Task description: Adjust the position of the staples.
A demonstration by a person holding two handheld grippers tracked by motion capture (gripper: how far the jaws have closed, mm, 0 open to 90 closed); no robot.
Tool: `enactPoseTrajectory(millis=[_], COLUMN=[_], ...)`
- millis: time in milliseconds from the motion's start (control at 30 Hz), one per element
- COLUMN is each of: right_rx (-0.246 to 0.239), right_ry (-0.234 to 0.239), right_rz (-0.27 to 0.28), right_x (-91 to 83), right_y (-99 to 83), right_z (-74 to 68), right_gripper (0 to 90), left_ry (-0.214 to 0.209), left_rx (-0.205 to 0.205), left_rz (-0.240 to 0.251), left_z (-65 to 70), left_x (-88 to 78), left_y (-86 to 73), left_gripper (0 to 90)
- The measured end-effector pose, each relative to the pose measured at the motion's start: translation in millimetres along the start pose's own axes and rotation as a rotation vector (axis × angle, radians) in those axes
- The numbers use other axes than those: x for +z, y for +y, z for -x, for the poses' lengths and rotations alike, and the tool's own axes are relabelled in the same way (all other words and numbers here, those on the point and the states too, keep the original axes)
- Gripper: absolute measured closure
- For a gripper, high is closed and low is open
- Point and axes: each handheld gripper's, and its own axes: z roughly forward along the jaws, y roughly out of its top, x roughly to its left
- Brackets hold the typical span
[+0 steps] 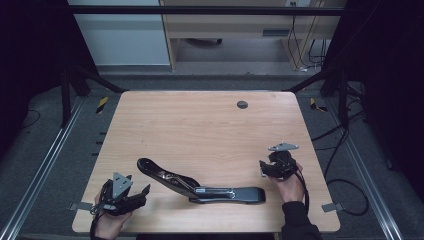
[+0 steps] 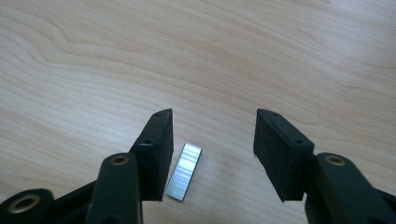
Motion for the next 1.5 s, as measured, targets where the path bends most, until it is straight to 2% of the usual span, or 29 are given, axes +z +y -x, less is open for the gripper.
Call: enactPoseTrajectory(millis=[133, 367, 733, 900, 1233, 1367, 1500], right_rx=[0.026, 0.042, 0.065, 0.061, 0.053, 0.017, -0.005], right_ry=[-0.001, 0.008, 0.026, 0.031, 0.048, 0.053, 0.071], right_rz=[-0.03, -0.099, -0.155, -0.171, -0.201, -0.206, -0.181], right_x=[3.9, 9.5, 16.6, 19.1, 20.9, 19.2, 11.3], right_y=[5.0, 4.0, 1.3, 0.6, -0.2, 0.3, 0.6], right_z=[1.4, -0.9, -7.6, -9.0, -9.3, -7.7, -4.1], right_gripper=[54.6, 63.0, 66.6, 67.8, 77.6, 77.8, 77.8], left_ry=[0.001, 0.004, -0.002, -0.004, -0.003, -0.004, -0.004], left_rx=[0.001, -0.001, 0.0, 0.002, 0.003, 0.003, 0.001], left_rz=[-0.003, -0.005, -0.01, -0.013, -0.017, -0.017, -0.018], left_z=[-0.4, -1.4, -0.7, -0.5, -0.4, -0.5, -0.6], left_x=[0.6, 0.2, 0.7, 0.8, 1.4, 1.2, 0.6], left_y=[-0.1, -0.4, -0.7, -0.9, -1.0, -1.0, -1.0], left_gripper=[28.3, 29.1, 29.4, 29.5, 29.5, 29.6, 29.6])
